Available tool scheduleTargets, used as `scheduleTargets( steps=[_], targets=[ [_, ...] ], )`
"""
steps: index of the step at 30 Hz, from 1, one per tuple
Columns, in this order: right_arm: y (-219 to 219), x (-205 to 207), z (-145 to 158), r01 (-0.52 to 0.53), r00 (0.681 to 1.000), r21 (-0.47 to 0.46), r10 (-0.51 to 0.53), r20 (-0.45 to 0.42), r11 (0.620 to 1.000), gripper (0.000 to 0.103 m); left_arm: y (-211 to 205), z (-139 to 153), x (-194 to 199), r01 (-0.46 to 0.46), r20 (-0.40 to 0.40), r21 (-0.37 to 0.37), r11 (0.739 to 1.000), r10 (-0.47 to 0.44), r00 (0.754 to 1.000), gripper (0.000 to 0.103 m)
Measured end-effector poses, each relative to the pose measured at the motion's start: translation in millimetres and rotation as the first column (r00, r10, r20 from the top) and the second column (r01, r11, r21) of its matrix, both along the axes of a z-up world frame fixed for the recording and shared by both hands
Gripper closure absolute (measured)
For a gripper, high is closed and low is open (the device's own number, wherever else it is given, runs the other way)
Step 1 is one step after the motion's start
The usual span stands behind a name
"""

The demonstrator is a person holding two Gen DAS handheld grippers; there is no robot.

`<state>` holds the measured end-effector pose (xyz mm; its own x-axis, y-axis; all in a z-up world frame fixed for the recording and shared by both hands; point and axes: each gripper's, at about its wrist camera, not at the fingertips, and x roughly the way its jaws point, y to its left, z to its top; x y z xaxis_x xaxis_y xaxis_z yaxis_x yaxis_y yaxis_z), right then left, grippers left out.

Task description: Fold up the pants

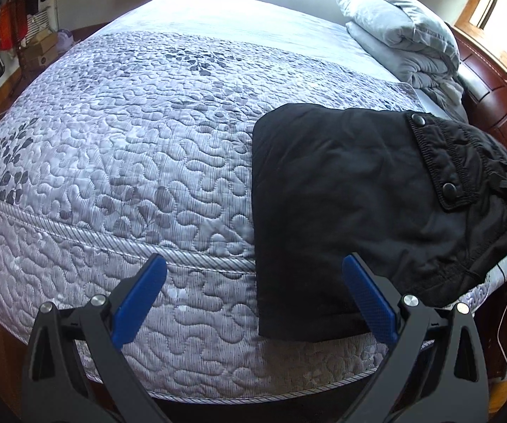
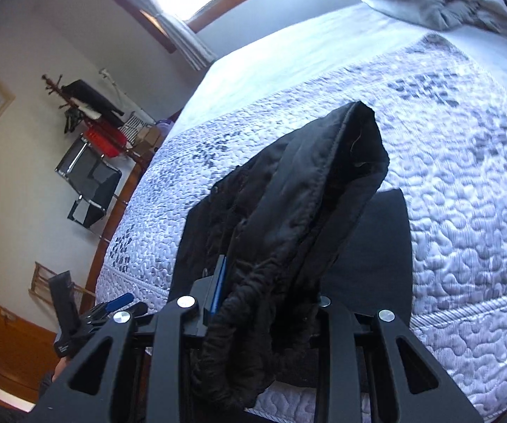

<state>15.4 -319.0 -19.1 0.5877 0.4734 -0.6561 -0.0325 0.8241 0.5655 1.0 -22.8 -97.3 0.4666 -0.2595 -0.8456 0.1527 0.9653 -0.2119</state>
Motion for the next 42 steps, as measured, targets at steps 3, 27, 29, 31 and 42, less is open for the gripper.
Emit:
scheduleTargets(
  steps=[3,27,29,31,42],
  targets=[
    [-11,3,-19,0.018,0.999,0.024,-0.017,-0.033,1.0,0.074,-1,-1,1,0.002,-0.006,0.007,1.0,-0.001,1.0,0.003],
    [-41,1,-99,0.107,0.983,0.146,-0.083,-0.163,0.983,0.046,-16,-8,1,0.046,-0.035,0.022,0.999,-0.046,0.998,0.003],
    [-46,-6,-100,0.12,0.982,0.165,-0.092,-0.167,0.979,0.042,-15,-9,0,0.045,-0.036,0.022,0.999,-0.044,0.998,0.003],
    [-53,-16,-103,0.137,0.98,0.217,-0.101,-0.17,0.966,0.04,-15,-10,-1,0.046,-0.039,0.016,0.999,-0.045,0.998,0.003],
    [-66,-31,-116,0.197,0.972,0.272,-0.152,-0.178,0.942,0.065,-21,-9,-6,0.069,-0.043,0.01,0.998,-0.069,0.997,0.003]
  ],
)
